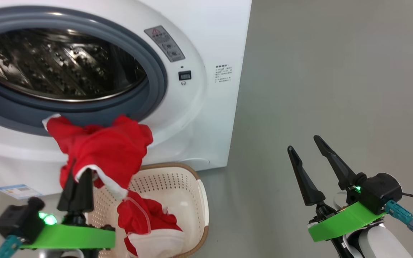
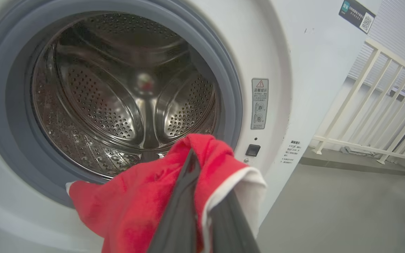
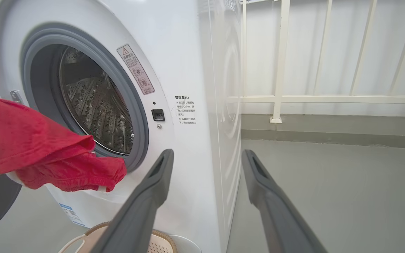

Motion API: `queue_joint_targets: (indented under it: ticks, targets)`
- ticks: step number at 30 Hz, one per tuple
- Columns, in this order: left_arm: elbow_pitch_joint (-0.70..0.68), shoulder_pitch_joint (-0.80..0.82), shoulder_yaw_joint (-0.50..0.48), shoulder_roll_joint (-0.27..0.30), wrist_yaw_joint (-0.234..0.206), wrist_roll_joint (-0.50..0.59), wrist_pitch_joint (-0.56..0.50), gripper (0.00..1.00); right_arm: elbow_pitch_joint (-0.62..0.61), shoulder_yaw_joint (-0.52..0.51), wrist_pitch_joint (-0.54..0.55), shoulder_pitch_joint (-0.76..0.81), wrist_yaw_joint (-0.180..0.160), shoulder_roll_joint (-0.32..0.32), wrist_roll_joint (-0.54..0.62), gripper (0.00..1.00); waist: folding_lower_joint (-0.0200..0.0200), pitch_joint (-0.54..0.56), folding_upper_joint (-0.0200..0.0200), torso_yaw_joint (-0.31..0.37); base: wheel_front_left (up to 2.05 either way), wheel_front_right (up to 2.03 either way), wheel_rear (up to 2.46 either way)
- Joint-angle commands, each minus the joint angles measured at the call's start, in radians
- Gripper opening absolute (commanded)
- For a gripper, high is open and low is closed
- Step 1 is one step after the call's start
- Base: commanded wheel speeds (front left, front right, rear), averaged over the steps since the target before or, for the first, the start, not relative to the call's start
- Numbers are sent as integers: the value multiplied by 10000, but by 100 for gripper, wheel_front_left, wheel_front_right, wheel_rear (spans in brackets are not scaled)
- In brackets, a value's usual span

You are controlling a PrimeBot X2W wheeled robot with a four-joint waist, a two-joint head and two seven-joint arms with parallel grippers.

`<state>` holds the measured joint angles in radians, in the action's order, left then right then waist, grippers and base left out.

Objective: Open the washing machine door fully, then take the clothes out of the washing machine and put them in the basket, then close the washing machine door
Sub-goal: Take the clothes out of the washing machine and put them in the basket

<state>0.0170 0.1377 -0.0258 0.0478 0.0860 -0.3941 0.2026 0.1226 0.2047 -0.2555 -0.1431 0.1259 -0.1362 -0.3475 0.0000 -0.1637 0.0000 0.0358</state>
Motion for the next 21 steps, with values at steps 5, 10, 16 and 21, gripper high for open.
queue_joint_targets:
  ticks: [5,10,16,21]
  targets:
    - [1158,343,241,68,-477,263,75,0,-364,199,-63,-344,48,-78,12,100,0,-689,0,92,0,0,0]
    - [2637,898,594,38,-604,-228,88,0,-459,158,-63,-530,48,-203,-19,100,0,-1164,0,140,0,0,0]
    - [4984,1918,1082,28,-494,-1832,186,0,-550,157,-63,-758,48,-325,-30,100,0,-1777,0,71,0,0,0]
    - [6522,2685,1570,26,-543,-2632,264,0,-584,195,-63,-968,48,-349,-24,100,0,-2159,0,45,0,0,0]
